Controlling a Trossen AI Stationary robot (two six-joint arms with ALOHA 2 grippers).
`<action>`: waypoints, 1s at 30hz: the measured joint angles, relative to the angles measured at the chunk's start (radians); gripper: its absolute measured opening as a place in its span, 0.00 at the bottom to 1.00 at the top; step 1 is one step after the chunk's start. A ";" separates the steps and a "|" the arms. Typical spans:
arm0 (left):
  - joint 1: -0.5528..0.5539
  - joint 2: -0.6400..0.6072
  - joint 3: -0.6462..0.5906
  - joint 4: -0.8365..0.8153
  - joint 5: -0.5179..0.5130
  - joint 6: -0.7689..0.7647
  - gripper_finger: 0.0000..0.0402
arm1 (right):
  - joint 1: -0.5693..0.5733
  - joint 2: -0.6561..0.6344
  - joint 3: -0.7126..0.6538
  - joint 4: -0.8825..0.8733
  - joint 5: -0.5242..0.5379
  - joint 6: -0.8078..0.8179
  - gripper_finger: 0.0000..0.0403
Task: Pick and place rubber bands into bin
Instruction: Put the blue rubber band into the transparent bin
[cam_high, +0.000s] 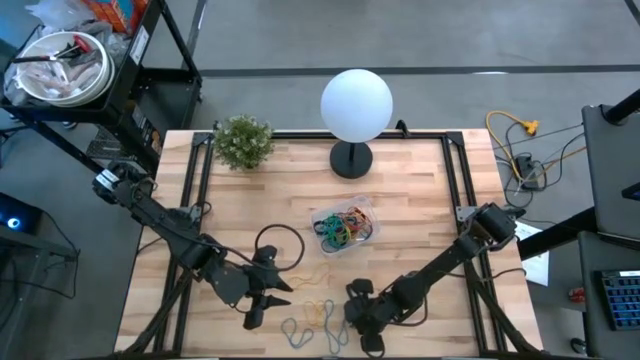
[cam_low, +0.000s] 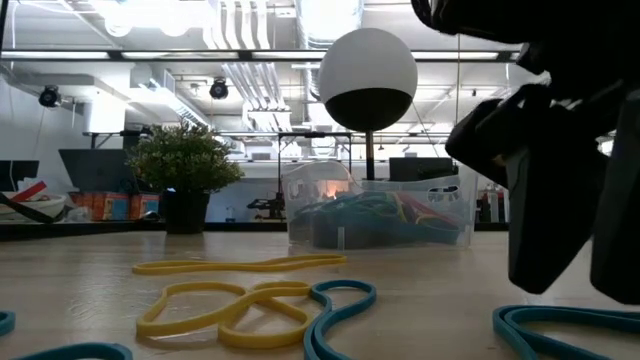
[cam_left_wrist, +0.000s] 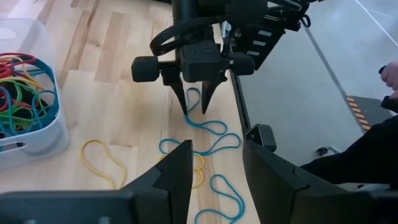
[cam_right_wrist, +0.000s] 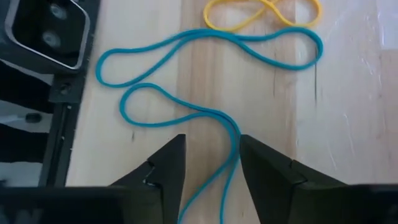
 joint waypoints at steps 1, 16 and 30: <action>0.000 0.000 0.000 0.000 0.000 0.000 0.31 | 0.000 0.000 0.000 -0.009 0.001 0.011 0.37; 0.000 0.000 -0.011 -0.002 -0.005 0.003 0.31 | -0.006 -0.023 0.023 -0.102 0.088 -0.009 0.36; 0.000 0.000 -0.015 -0.001 -0.015 0.001 0.31 | -0.008 0.024 0.022 -0.090 0.026 -0.021 0.33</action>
